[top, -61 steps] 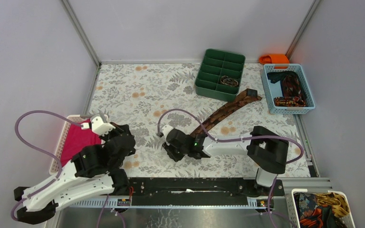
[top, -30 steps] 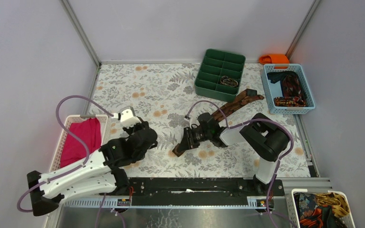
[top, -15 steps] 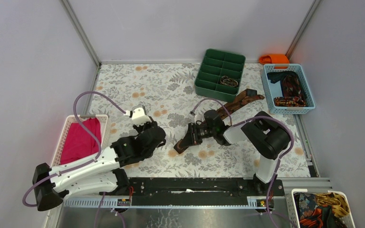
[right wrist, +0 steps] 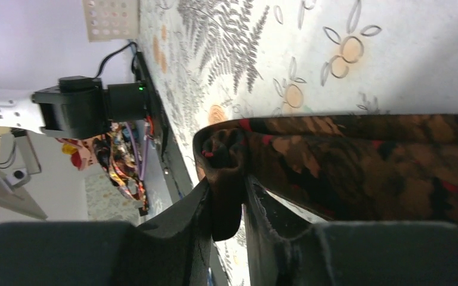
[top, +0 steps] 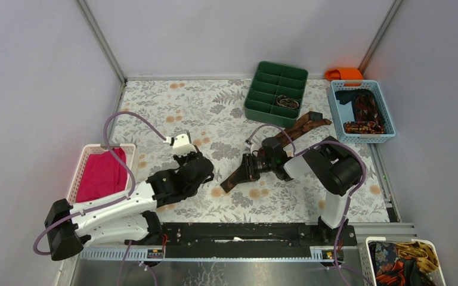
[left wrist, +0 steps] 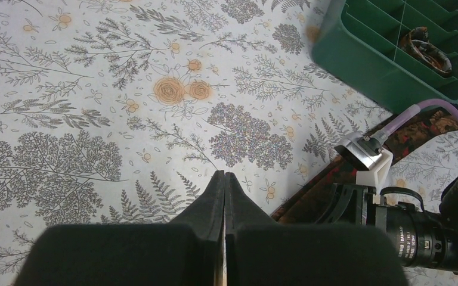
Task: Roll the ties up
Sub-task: Roll the tie at the center of the board.
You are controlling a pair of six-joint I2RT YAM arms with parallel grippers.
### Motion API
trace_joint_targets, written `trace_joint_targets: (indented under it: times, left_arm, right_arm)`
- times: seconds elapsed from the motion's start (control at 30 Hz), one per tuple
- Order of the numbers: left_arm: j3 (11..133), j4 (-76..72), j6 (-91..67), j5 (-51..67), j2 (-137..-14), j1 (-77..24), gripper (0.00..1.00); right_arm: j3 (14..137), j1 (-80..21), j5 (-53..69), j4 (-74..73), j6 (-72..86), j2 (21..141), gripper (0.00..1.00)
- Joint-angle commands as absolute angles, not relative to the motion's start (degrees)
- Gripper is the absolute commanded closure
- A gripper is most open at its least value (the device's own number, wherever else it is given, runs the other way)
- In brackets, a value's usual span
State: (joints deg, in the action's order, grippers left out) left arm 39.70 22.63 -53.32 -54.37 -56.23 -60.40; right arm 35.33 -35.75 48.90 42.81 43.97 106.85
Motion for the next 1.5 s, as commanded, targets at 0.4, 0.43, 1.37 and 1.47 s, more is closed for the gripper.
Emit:
trace_joint_targets:
  times: [0.4, 0.43, 1.37, 1.47]
  left_arm:
    - [38.7, 14.0, -51.1, -52.8, -62.8, -60.5, 1.0]
    - [38.6, 13.7, -51.3, -52.4, -63.4, -60.3, 1.0]
    - [26.6, -26.5, -41.1, -3.3, -82.9, -33.6, 1.0]
    - [25.9, -31.6, -41.4, 1.9, -86.7, -32.5, 1.0]
  right_arm:
    - [40.1, -35.5, 38.4, 21.1, 29.8, 99.8, 0.53]
    - [40.7, -35.6, 37.8, 19.8, 29.4, 99.4, 0.54]
    - [47.4, -44.3, 14.0, 0.4, 22.6, 86.3, 0.57]
    - [45.9, -47.7, 8.9, -3.2, 23.2, 81.5, 0.57]
